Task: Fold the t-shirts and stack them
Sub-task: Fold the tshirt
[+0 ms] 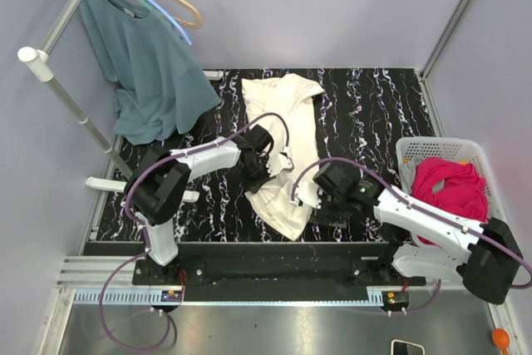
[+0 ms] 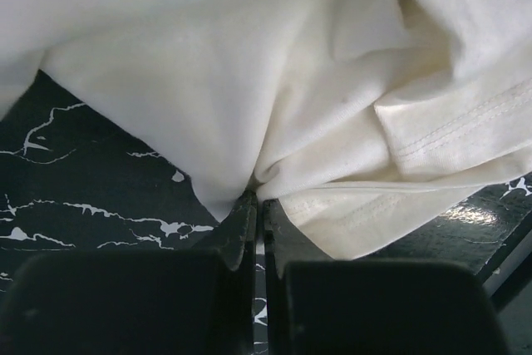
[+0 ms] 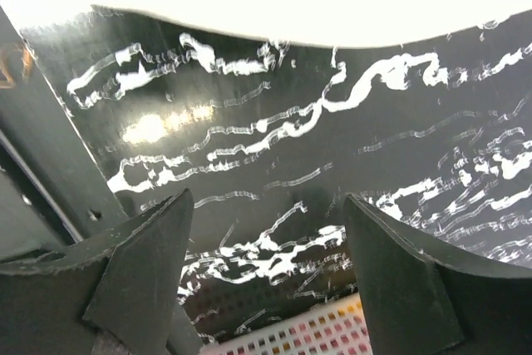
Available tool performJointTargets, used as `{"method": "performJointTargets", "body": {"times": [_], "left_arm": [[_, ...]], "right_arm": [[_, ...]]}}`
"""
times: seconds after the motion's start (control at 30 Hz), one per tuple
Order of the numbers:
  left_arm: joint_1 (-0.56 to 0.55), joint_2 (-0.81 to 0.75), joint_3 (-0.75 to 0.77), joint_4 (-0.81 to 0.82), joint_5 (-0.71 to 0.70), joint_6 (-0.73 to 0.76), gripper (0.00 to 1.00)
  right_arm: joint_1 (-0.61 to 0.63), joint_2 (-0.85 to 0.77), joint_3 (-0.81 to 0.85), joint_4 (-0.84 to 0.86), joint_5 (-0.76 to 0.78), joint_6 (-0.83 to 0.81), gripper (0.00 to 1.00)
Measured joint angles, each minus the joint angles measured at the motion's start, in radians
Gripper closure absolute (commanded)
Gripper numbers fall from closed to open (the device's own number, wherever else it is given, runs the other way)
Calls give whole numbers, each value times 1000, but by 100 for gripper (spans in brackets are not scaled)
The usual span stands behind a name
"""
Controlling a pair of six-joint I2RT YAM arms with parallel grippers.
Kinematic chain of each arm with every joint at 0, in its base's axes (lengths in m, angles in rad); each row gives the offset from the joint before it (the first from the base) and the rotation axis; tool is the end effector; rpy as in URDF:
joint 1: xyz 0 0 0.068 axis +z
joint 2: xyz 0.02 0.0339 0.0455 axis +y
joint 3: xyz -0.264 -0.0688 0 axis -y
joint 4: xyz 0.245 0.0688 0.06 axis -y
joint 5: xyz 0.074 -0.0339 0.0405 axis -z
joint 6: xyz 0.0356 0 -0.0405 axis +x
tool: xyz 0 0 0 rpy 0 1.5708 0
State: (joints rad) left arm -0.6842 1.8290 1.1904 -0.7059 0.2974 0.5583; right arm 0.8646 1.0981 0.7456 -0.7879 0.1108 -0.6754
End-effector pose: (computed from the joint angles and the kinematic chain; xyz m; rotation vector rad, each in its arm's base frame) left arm 0.2601 -0.2256 0.1656 1.7287 2.3303 -0.4545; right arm 0.1302 0.1466 0.2209 -1.8571 1.9623 -0.0934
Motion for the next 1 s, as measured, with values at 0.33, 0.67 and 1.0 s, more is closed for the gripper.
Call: {"method": "performJointTargets", "body": {"times": [0.33,0.67,1.0], "left_arm": [[0,12,21,4,0,2,100],[0,13,21,4,-6,26,100],[5,13,21,4,-7,40,100]], "right_arm": [[11,215,152,59,-201,95,20],[111,310,157,67,-281,140,23],[137,386,166,95,-325,150,26]]}}
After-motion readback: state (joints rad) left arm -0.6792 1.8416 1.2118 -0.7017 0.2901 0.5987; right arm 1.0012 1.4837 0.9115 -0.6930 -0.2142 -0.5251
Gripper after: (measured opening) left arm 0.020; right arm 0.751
